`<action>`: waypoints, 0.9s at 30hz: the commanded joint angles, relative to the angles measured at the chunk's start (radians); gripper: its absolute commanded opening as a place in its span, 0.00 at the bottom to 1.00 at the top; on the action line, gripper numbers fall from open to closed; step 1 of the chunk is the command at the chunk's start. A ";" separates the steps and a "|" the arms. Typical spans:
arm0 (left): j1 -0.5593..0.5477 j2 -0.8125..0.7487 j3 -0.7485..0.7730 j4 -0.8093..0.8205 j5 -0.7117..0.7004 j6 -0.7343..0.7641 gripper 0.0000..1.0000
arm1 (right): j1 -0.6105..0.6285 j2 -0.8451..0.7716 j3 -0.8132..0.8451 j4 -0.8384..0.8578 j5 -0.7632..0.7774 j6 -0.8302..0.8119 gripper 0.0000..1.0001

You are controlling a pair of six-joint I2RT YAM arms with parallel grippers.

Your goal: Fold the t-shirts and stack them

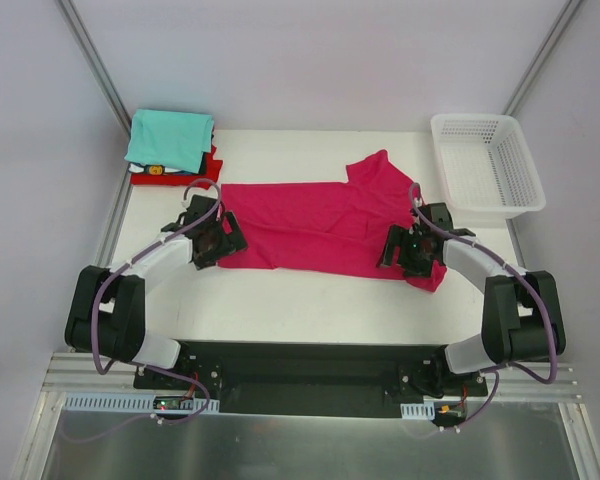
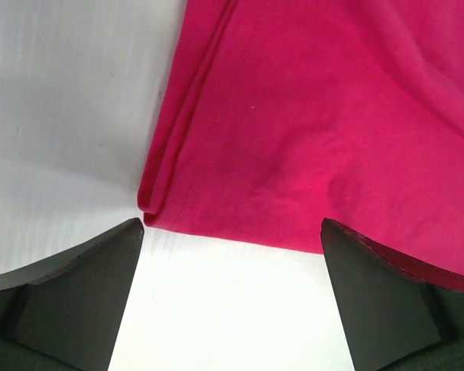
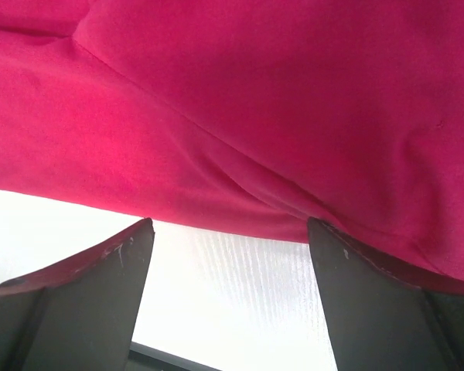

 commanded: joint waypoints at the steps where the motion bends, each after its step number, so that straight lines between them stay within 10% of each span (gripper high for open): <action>1: 0.001 -0.066 0.073 -0.032 0.053 -0.004 0.99 | -0.005 -0.031 0.042 -0.038 -0.033 -0.011 0.84; 27: -0.050 0.126 0.075 0.106 0.102 -0.029 0.99 | -0.005 -0.108 0.085 -0.115 -0.030 -0.008 1.00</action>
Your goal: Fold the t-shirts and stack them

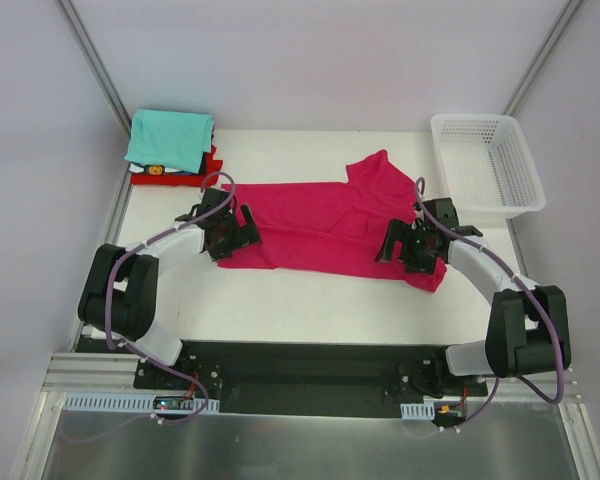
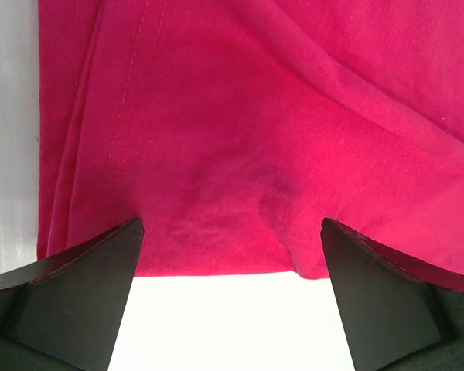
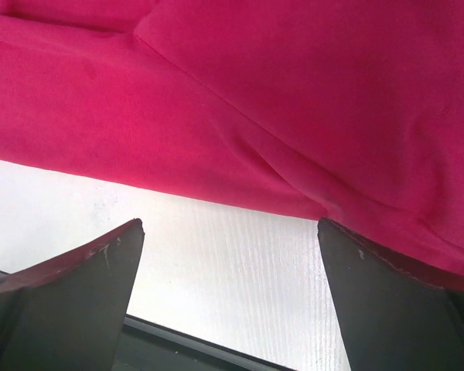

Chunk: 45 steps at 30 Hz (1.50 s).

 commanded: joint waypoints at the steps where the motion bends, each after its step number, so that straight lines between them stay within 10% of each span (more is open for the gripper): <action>1: -0.007 0.001 -0.021 0.032 -0.006 -0.012 0.99 | -0.005 -0.030 0.052 -0.041 0.015 -0.008 0.97; 45: 0.013 -0.131 -0.138 -0.097 -0.202 0.062 0.99 | -0.042 0.183 0.039 0.079 -0.020 0.006 0.96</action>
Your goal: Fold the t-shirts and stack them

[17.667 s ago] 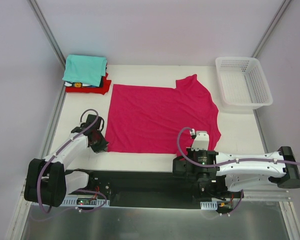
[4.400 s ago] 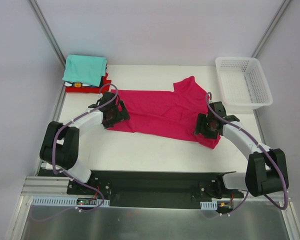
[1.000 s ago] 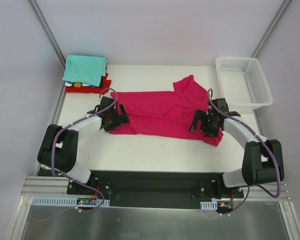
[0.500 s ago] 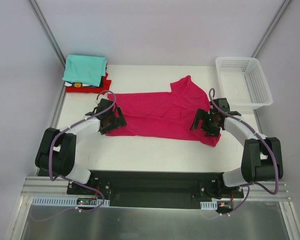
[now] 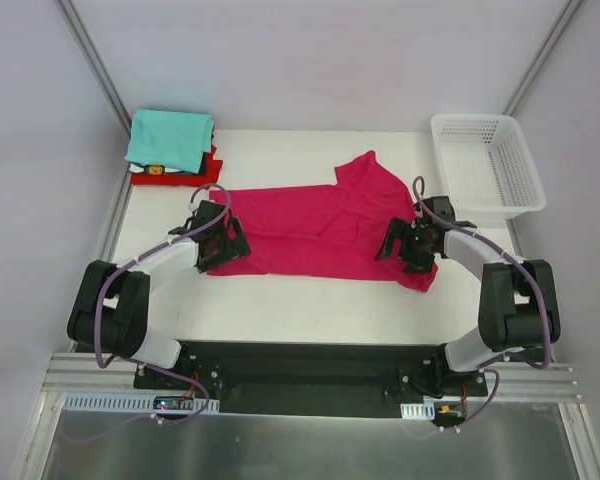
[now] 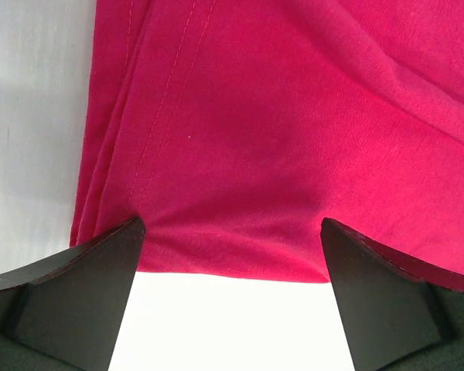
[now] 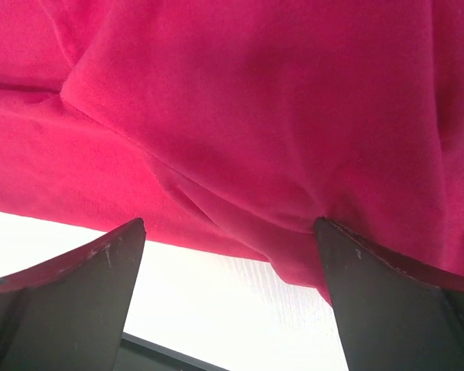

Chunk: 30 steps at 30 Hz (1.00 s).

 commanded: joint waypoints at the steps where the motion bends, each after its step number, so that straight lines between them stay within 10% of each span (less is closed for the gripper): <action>1: 0.011 -0.030 -0.020 -0.065 -0.040 0.023 0.99 | -0.007 0.037 0.011 0.010 0.029 -0.019 0.96; 30: 0.025 -0.041 -0.026 -0.083 -0.053 0.024 0.99 | -0.050 0.115 0.261 -0.057 0.033 -0.056 0.96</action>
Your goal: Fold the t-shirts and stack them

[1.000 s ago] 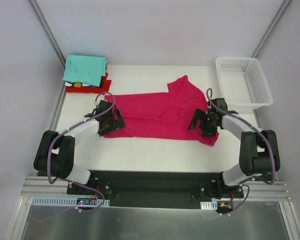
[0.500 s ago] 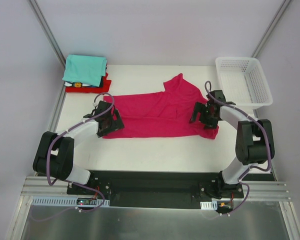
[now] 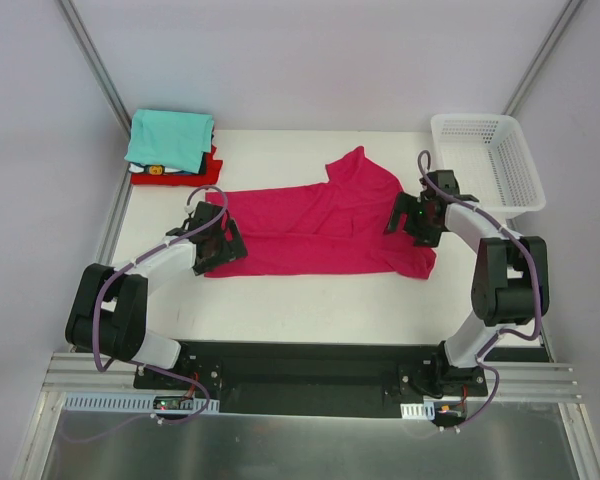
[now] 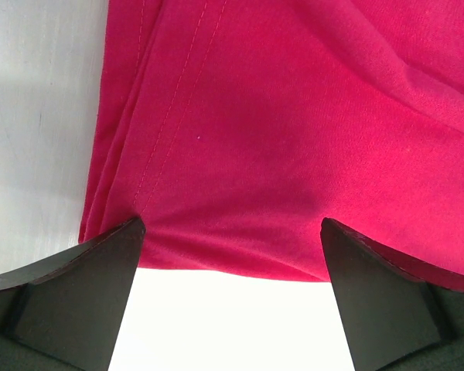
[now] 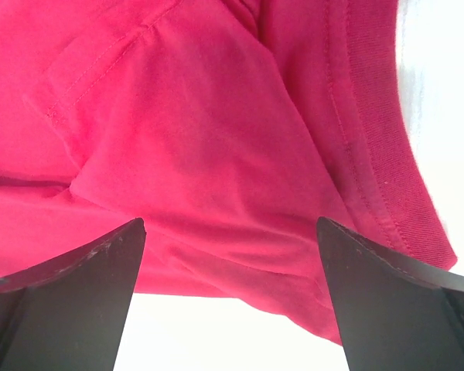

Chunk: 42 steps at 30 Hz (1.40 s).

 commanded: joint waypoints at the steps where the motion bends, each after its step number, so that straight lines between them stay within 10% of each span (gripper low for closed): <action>1: 0.012 -0.017 -0.013 -0.047 -0.027 0.025 0.99 | -0.003 -0.062 -0.011 -0.009 -0.079 -0.008 0.96; 31: 0.085 -0.062 -0.011 -0.177 -0.085 -0.033 0.99 | 0.005 -0.222 -0.162 -0.097 0.030 -0.008 0.96; 42: 0.085 -0.063 -0.005 -0.180 -0.073 -0.032 0.99 | 0.004 -0.182 -0.189 -0.044 -0.043 0.012 0.70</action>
